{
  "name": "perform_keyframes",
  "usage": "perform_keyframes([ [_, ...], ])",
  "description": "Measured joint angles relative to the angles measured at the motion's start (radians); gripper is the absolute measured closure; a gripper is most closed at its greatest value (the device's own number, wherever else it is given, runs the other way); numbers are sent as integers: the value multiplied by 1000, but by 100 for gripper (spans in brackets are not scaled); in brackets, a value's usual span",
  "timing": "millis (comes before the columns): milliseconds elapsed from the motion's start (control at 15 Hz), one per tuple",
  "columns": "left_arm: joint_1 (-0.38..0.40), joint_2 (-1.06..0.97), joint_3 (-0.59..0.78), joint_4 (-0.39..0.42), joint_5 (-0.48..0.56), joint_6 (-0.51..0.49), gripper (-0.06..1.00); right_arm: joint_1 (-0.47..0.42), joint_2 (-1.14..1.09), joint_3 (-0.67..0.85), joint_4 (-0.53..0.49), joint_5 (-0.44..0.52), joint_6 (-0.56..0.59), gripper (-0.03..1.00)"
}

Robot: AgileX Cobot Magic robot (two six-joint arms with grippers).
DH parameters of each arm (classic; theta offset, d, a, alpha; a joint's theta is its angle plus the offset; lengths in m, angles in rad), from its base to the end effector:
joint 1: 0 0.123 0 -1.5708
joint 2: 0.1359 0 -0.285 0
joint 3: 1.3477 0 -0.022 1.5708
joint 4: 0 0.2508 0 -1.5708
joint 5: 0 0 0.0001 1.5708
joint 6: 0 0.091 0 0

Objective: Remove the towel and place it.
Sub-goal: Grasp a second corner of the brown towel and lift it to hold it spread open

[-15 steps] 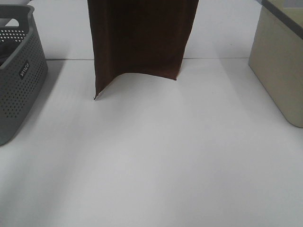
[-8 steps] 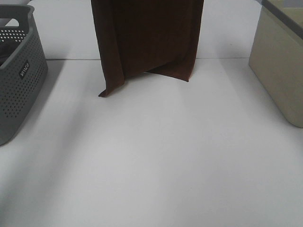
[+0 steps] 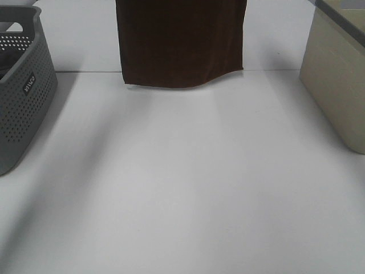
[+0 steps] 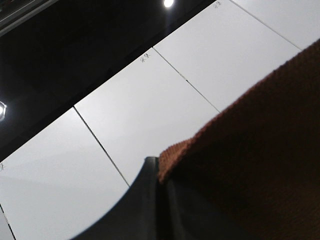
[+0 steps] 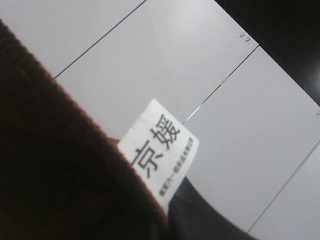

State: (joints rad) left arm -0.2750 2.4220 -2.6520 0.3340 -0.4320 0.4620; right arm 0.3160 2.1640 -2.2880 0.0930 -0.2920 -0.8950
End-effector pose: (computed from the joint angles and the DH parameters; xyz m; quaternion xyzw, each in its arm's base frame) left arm 0.5131 -0.1577 0.4391 0.2576 0.3227 0.1945 0.8898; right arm 0.4858 0.1563 0.4533 -0.2612 0.4373 -0.2153 0.8332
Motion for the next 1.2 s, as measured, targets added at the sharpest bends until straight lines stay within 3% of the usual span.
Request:
perform_keyframes([
  [667,29,48,-54,110,70,-168,94,-17,26,-16,-8,64,88,96],
  [800,29,48,-54,141,111,-242,94,-17,26,-16,8,171,100,96],
  [867,29,48,-54,168,189,-394,94,-17,26,-16,30,277,122,96],
  [1000,29,51,-54,185,344,-583,94,-17,26,-16,61,435,139,96],
  [1200,1,53,-54,150,574,-661,94,-17,13,-16,81,712,254,96],
])
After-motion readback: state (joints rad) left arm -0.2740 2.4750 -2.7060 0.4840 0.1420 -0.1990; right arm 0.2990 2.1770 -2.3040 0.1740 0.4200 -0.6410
